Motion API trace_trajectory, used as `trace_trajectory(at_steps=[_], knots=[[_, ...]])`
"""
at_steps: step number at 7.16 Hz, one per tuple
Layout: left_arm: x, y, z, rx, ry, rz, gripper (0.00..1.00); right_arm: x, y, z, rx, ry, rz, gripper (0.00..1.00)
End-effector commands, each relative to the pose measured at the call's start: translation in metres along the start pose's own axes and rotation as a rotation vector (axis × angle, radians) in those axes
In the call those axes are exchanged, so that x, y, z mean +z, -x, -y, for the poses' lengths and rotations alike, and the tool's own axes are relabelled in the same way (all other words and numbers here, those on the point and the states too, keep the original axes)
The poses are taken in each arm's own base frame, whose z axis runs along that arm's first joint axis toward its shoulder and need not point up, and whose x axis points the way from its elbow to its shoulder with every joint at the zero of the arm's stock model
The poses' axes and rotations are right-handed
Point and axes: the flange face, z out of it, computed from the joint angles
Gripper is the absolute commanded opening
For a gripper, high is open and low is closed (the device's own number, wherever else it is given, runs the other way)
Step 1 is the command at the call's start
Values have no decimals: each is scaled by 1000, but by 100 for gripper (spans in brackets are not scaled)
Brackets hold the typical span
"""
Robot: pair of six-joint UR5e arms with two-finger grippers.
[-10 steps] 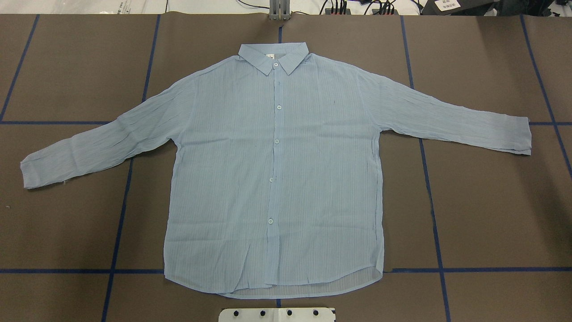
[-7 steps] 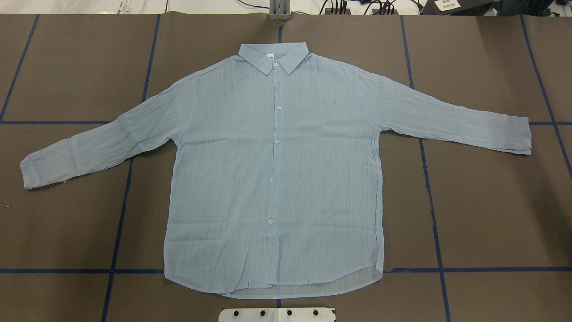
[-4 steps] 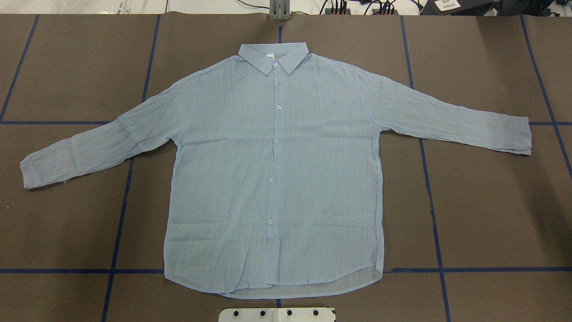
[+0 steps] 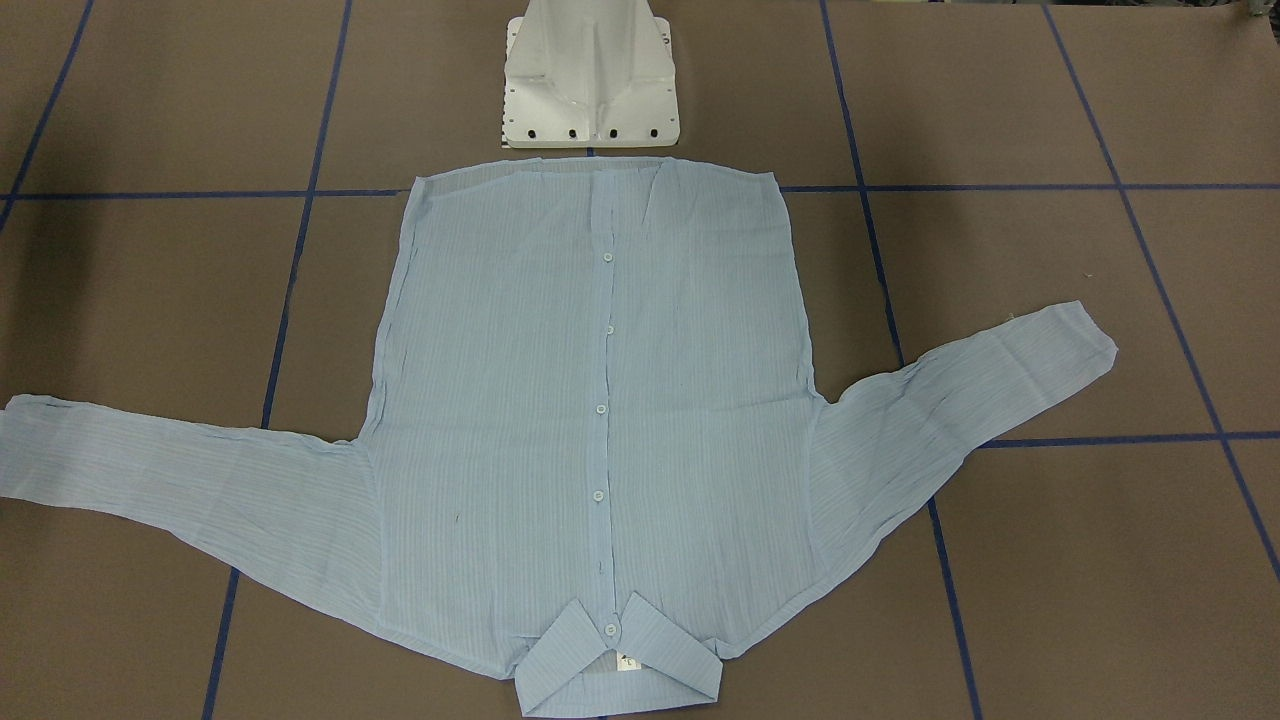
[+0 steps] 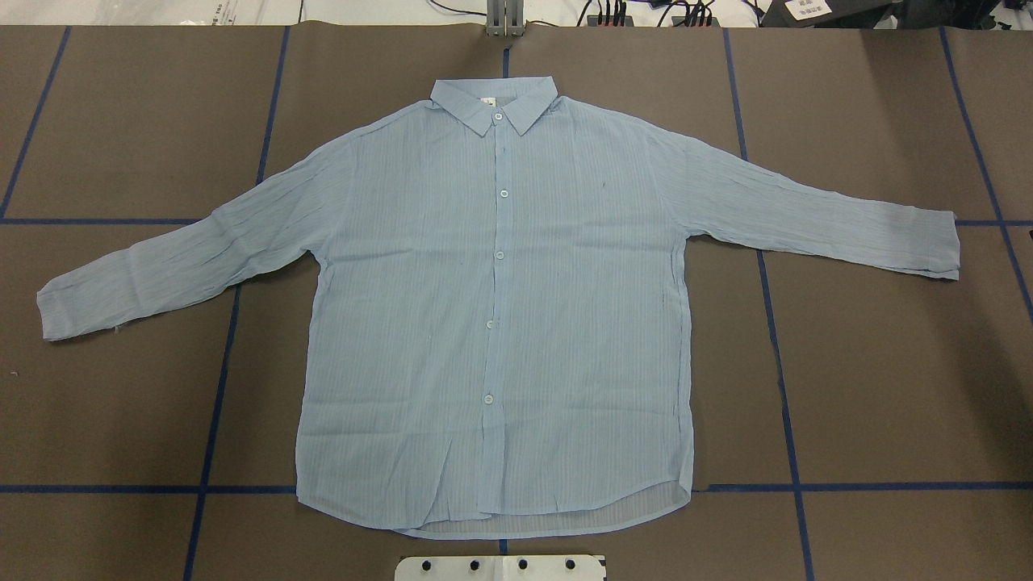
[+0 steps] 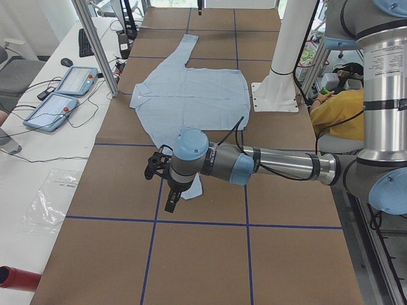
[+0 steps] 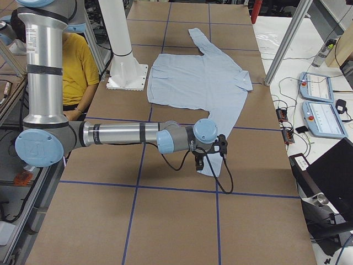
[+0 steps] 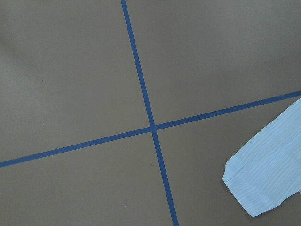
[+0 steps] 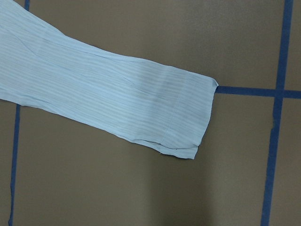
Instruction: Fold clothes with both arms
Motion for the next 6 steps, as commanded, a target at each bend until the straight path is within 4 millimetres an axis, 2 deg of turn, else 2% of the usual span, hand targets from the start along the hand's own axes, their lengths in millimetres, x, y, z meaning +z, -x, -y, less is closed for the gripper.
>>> trace_trajectory(at_steps=[1,3,4,5,6], knots=[[2,2,-1,-4,4,0,100,26,-2,36,19,40,-3,100],[4,2,-1,-3,8,-1,100,45,-10,102,73,67,-16,96],[4,3,-4,-1,10,-1,100,61,-7,126,74,91,-28,95],[3,2,-3,3,8,-1,100,81,-17,132,55,97,-39,95],[4,1,-3,6,8,-2,100,89,-13,136,64,109,-38,95]])
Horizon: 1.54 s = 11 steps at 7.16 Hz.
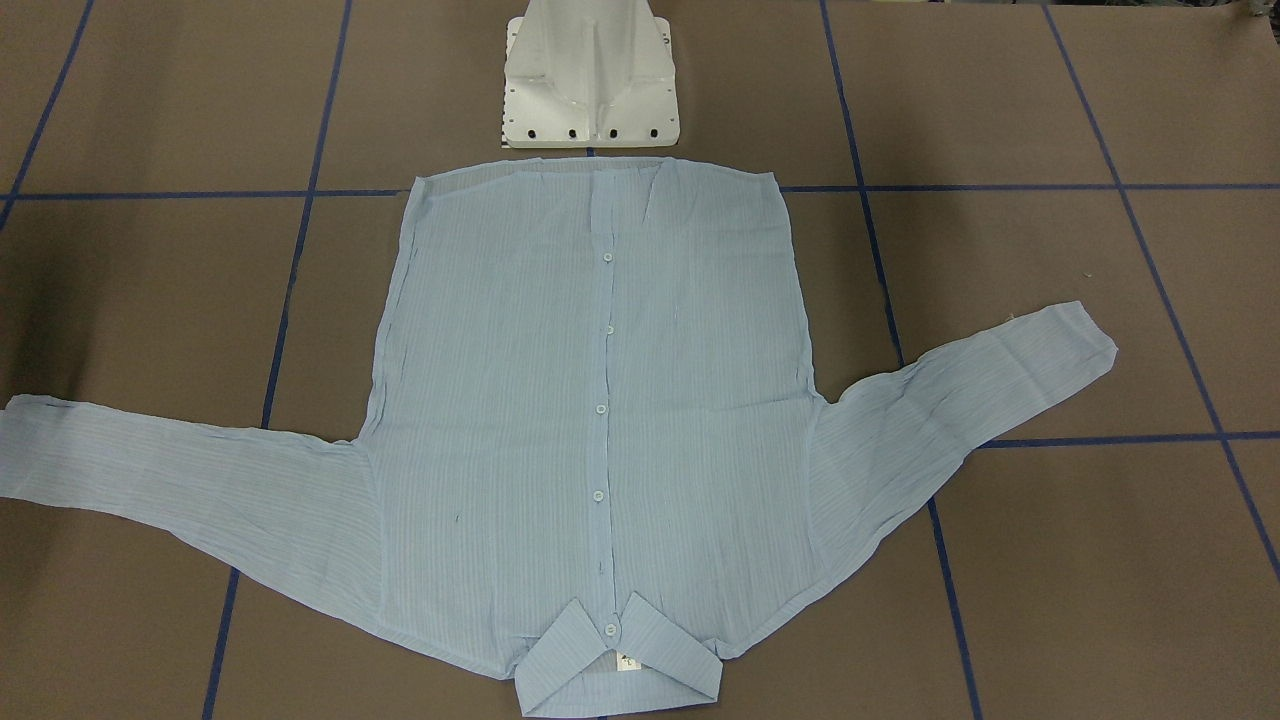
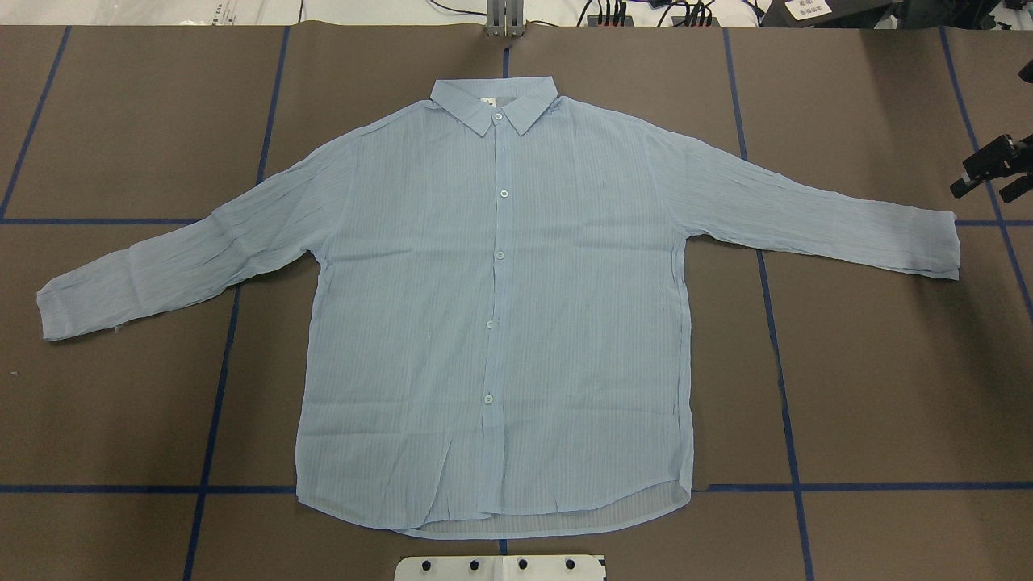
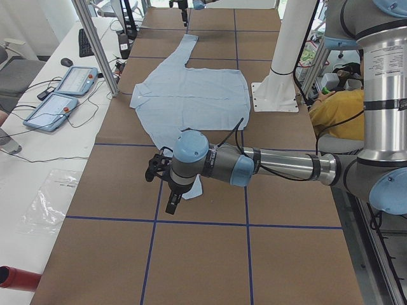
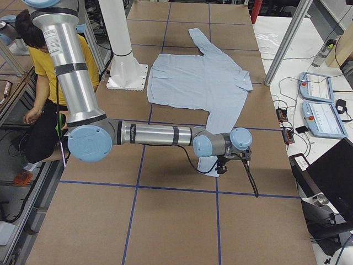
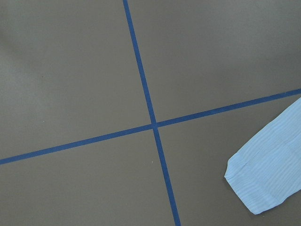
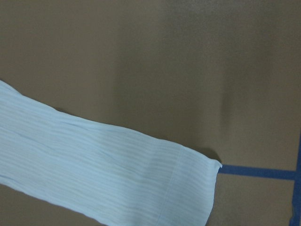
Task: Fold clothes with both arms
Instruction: 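Lower the right gripper to the sleeve cuff nearest it and grasp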
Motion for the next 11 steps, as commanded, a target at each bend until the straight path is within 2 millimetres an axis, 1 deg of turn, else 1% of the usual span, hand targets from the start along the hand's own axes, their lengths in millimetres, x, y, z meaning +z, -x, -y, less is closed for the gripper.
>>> trace_trajectory(at_steps=[1,2,4,5,7,8,9,10,11], knots=[[-2,-1,0,5,-4,0,100,18,3,9,12,21,-6,91],[-2,-1,0,5,-4,0,100,20,7,11,7,24,-4,91],[-1,-1,0,4,-3,0,100,28,-5,6,28,37,-15,84],[0,0,0,2,0,0,100,31,-13,8,36,36,-49,82],[-1,-1,0,4,-3,0,100,32,-18,9,23,19,-95,77],[-1,-1,0,4,-3,0,100,42,-36,8,17,8,-115,77],[-1,-1,0,5,-4,0,100,43,-33,14,53,0,-114,77],[-2,-1,1,6,-5,0,100,55,-28,13,42,11,-120,77],[-2,-2,1,7,-6,1,100,57,-24,13,26,5,-119,77]])
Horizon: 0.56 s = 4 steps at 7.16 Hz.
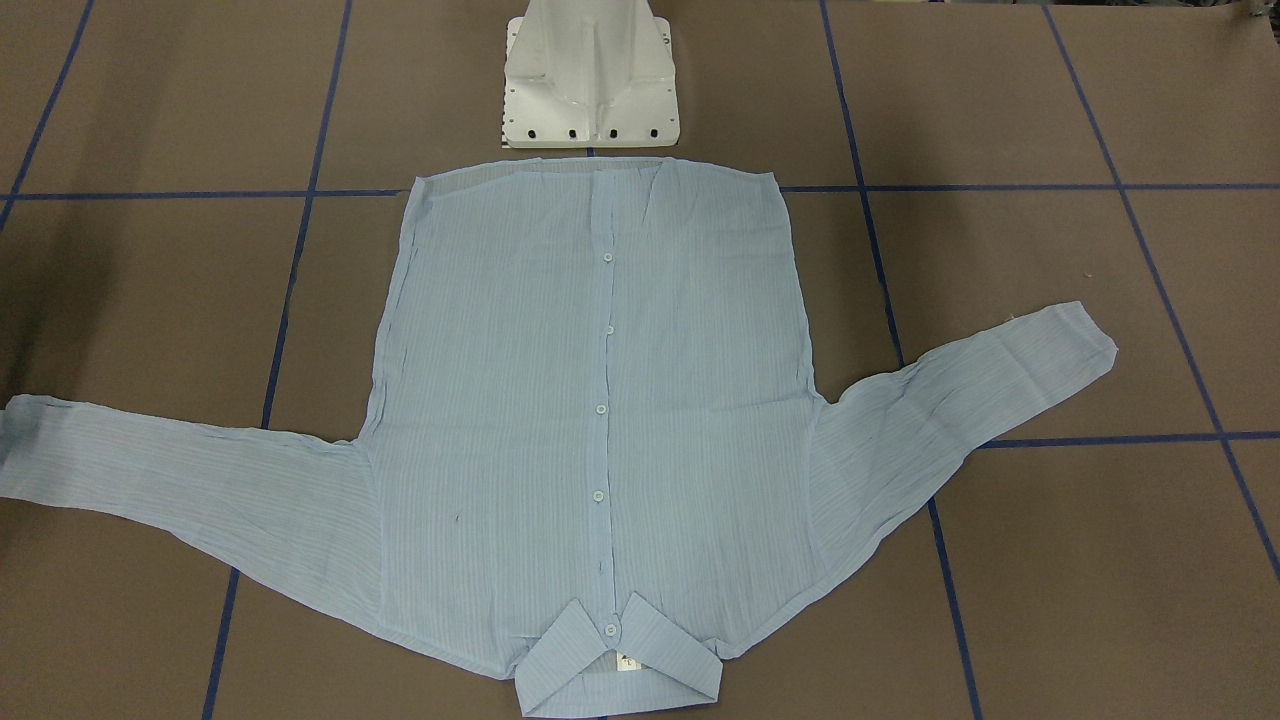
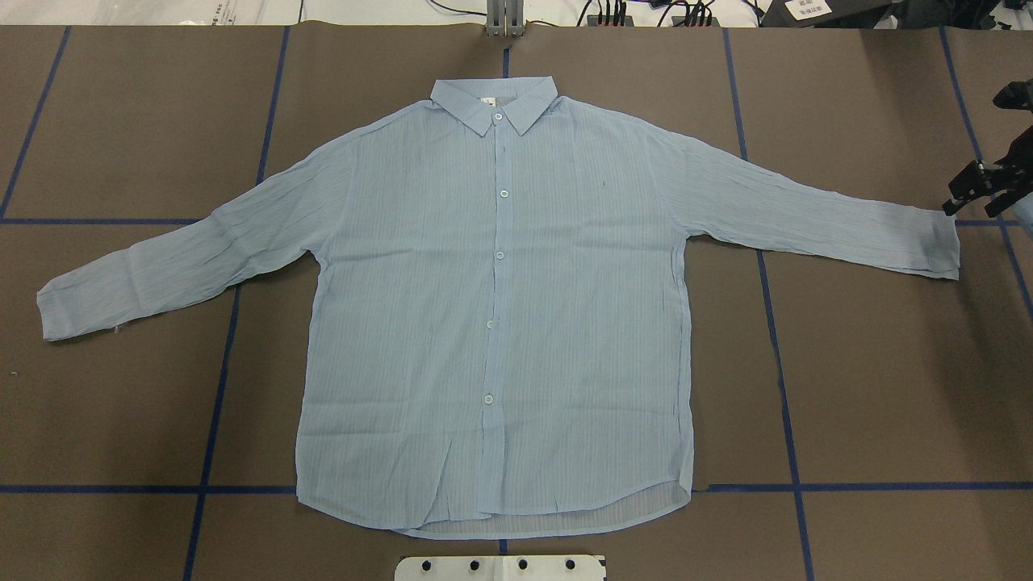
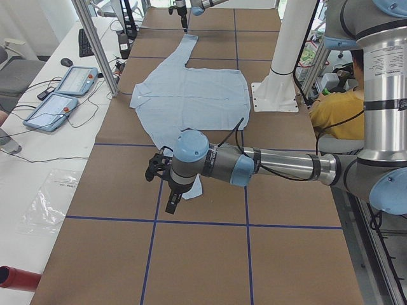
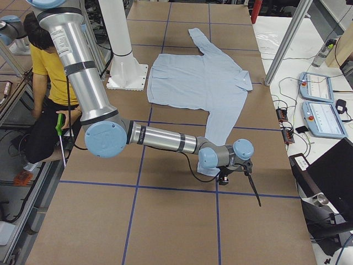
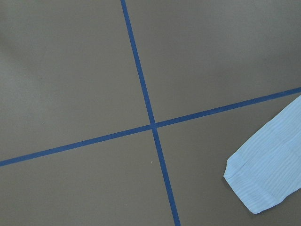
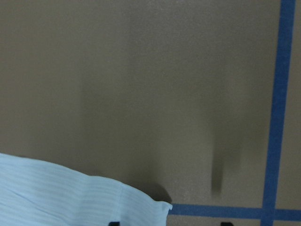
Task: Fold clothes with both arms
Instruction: 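Lower the right gripper to the sleeve cuff nearest it and grasp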
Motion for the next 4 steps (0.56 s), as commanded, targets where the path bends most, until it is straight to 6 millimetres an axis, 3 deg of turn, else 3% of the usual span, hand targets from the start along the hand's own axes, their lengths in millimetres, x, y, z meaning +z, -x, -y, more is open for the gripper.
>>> trace_trajectory(at_steps=[1,3,4], knots=[[-1,-1,0,1,-1,0,100,19,16,-1,-26,17,-9,76],[-1,-1,0,2,-2,0,100,21,16,-1,-28,16,-19,73],[-1,-1,1,2,-2,-1,100,21,14,-3,-25,17,-20,58]])
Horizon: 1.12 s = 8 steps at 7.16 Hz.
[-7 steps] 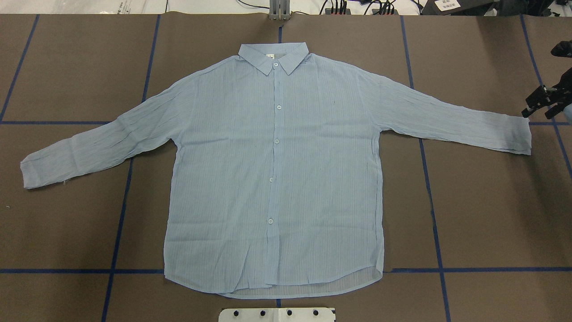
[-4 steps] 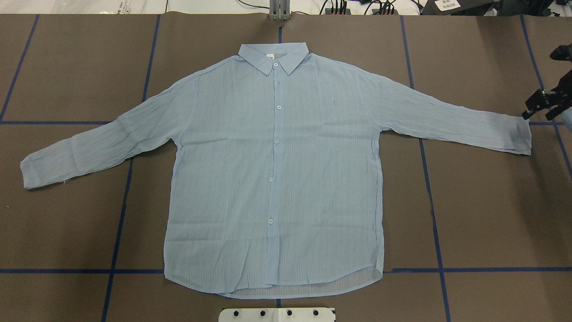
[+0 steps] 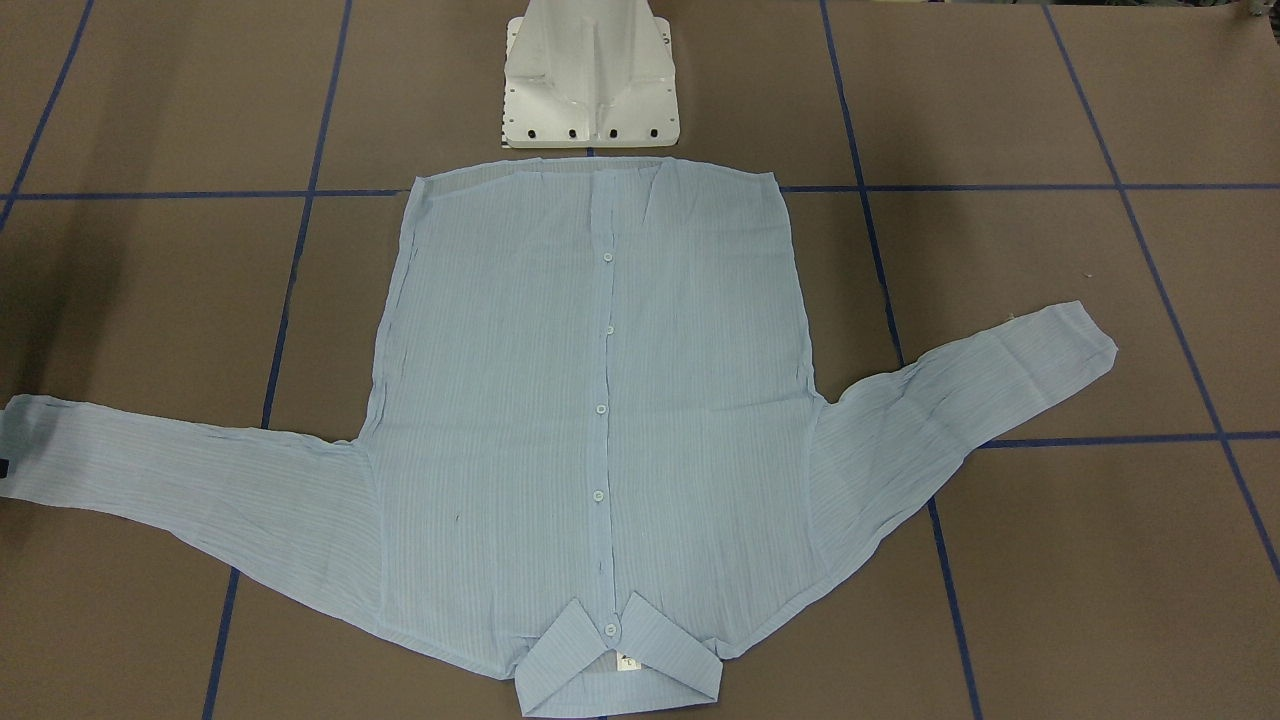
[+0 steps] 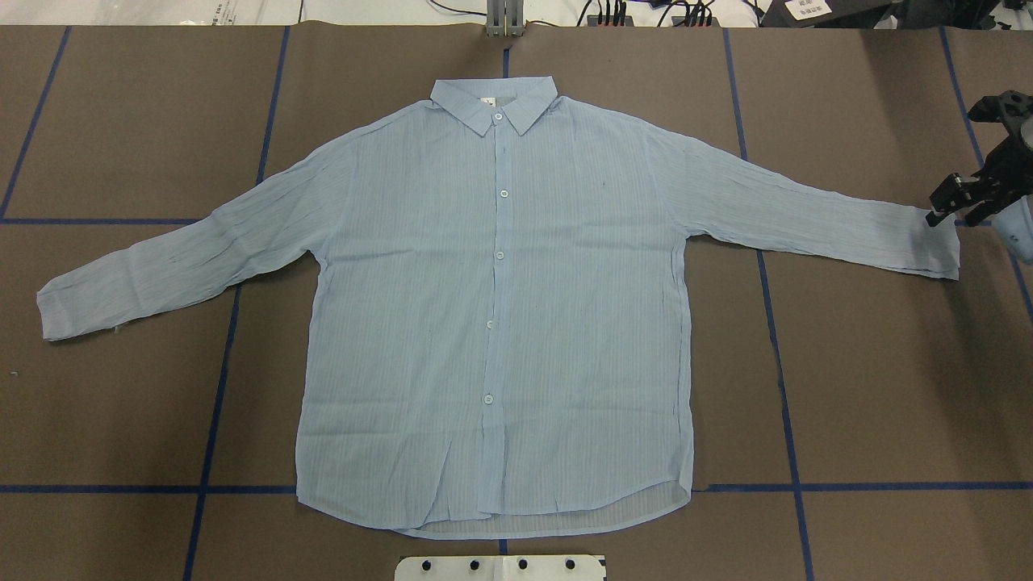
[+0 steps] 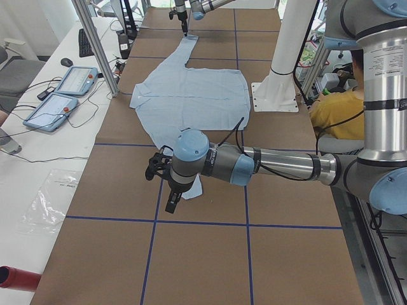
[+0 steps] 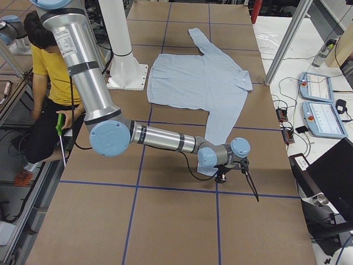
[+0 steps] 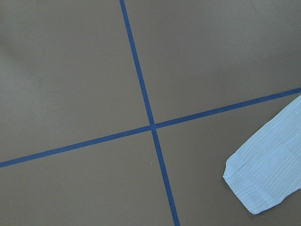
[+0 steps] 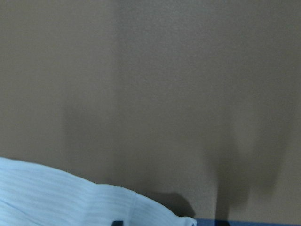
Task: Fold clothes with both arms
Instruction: 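Lower the right gripper to the sleeve cuff nearest it and grasp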
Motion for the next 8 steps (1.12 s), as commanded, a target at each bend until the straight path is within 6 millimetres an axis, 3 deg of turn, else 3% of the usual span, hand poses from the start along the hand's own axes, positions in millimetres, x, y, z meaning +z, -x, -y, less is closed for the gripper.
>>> trace_trajectory(at_steps=[1,2,4,5,6,7,8], knots=[[0,0,0,0,0,-1,100,0,1,0,4,-2,-1,8],[0,0,0,1,-1,0,100,0,1,1,22,-1,-1,0],[0,0,0,0,0,-1,100,-9,9,4,42,-17,10,0],[-1,-1,0,1,-1,-1,100,-32,30,8,57,-59,27,0],[-1,-2,1,4,-4,-1,100,-61,57,4,72,-91,83,0],[-5,-5,2,9,-9,-1,100,-90,109,1,195,-129,136,0],[-7,-7,1,11,-11,0,100,-91,172,-10,265,-120,173,0]])
